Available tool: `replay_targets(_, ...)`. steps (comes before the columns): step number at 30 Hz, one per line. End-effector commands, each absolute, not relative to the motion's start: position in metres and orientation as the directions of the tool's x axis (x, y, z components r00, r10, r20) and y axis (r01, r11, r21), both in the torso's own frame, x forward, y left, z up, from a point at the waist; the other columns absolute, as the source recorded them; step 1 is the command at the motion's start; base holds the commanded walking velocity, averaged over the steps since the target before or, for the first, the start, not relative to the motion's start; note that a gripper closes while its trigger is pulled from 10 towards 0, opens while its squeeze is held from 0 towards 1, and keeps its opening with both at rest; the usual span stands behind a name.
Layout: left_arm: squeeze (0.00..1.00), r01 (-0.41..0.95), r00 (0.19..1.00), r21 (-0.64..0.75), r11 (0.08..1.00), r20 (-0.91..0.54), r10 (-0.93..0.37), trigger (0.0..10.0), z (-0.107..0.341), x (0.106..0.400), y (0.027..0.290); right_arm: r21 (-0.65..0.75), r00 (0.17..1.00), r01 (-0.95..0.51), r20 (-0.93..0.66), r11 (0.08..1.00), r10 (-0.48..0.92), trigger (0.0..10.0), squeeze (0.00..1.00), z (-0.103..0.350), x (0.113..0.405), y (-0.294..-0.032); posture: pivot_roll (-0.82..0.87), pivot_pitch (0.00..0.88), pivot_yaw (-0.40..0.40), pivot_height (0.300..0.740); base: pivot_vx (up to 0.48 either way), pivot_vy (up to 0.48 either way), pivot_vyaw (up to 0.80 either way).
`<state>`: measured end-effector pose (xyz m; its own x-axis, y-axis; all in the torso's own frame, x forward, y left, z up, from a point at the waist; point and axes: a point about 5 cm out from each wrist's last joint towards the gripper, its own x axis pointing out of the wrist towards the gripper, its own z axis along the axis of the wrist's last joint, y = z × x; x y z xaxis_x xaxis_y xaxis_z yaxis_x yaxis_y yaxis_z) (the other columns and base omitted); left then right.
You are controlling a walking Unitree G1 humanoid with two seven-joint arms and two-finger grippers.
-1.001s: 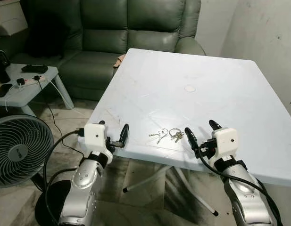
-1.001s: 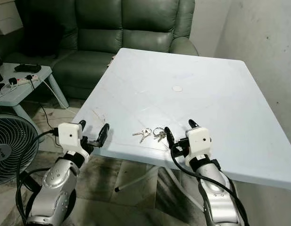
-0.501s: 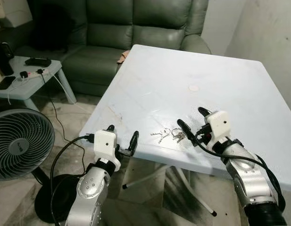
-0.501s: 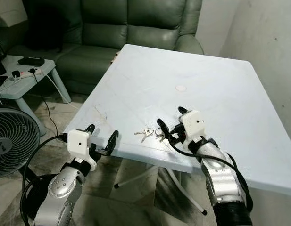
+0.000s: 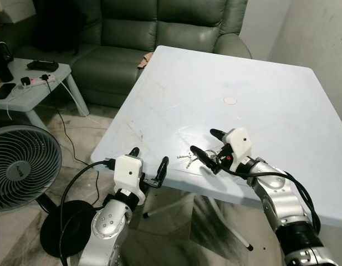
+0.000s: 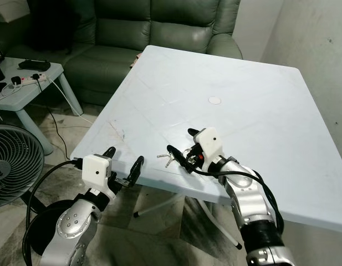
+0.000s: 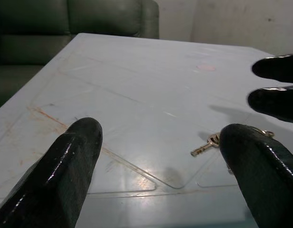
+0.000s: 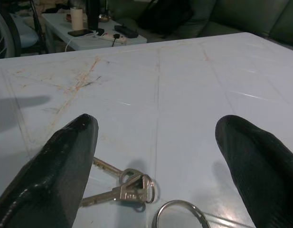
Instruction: Hang keys on a hook
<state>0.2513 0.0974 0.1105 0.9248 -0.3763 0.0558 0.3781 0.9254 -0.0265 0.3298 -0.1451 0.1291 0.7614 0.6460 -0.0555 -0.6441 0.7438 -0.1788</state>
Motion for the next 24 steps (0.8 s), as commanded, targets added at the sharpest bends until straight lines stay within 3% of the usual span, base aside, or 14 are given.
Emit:
replay_targets(1,0.0,0.384,0.922,-0.016,0.923,0.048,-0.383,10.0,0.112,0.249,0.098,-0.16,0.757,-0.652,-0.075,0.741,0.65,10.0,0.0,0.128,0.334,-0.143,0.02,0.104,-0.036,0.732,0.0,0.0,0.0)
replay_targets(15,0.0,0.382,0.924,-0.023,0.924,0.027,-0.381,10.0,0.112,0.241,0.096,-0.149,0.731,-0.682,-0.157,0.716,0.664,10.0,0.0,0.116,0.342,-0.139,0.04,0.122,-0.045,0.732,0.0,0.0,0.0)
replay_targets(16,0.0,0.381,0.924,-0.023,0.924,0.026,-0.381,10.0,0.112,0.241,0.096,-0.151,0.729,-0.685,-0.156,0.713,0.667,5.5,0.0,0.117,0.342,-0.139,0.04,0.127,-0.046,0.732,0.0,0.0,0.0)
replay_targets(17,0.0,0.381,0.925,-0.024,0.924,0.025,-0.38,10.0,0.112,0.24,0.096,-0.15,0.727,-0.687,-0.156,0.711,0.669,4.3,0.0,0.117,0.343,-0.14,0.04,0.128,-0.047,0.732,0.0,0.0,0.0)
replay_targets(18,0.0,0.38,0.925,-0.025,0.924,0.025,-0.38,10.0,0.112,0.24,0.096,-0.149,0.725,-0.688,-0.156,0.71,0.67,4.3,0.0,0.117,0.343,-0.14,0.04,0.128,-0.047,0.732,0.0,0.0,0.0)
replay_targets(20,0.0,0.378,0.926,-0.025,0.925,0.022,-0.378,10.0,0.112,0.24,0.096,-0.142,0.722,-0.691,-0.148,0.708,0.675,1.5,0.0,0.118,0.344,-0.139,0.04,0.131,-0.048,0.732,0.0,0.0,0.0)
replay_targets(21,0.0,0.378,0.926,-0.025,0.926,0.022,-0.377,10.0,0.112,0.24,0.096,-0.142,0.721,-0.693,-0.145,0.707,0.677,1.5,0.0,0.119,0.344,-0.139,0.04,0.131,-0.048,0.732,0.0,0.0,0.0)
replay_targets(22,0.0,0.377,0.926,-0.025,0.926,0.022,-0.377,10.0,0.112,0.239,0.096,-0.144,0.721,-0.693,-0.142,0.706,0.678,0.0,0.0,0.119,0.344,-0.139,0.05,0.132,-0.048,0.732,0.0,0.0,0.0)
replay_targets(23,0.0,0.377,0.926,-0.024,0.926,0.021,-0.377,10.0,0.112,0.239,0.096,-0.144,0.72,-0.694,-0.141,0.706,0.679,0.0,0.0,0.119,0.344,-0.139,0.05,0.132,-0.048,0.732,0.0,0.0,0.0)
replay_targets(24,0.0,0.377,0.926,-0.026,0.926,0.02,-0.376,10.0,0.112,0.239,0.096,-0.143,0.72,-0.694,-0.145,0.706,0.678,0.7,0.0,0.119,0.345,-0.139,0.05,0.132,-0.047,0.732,0.0,0.0,0.0)
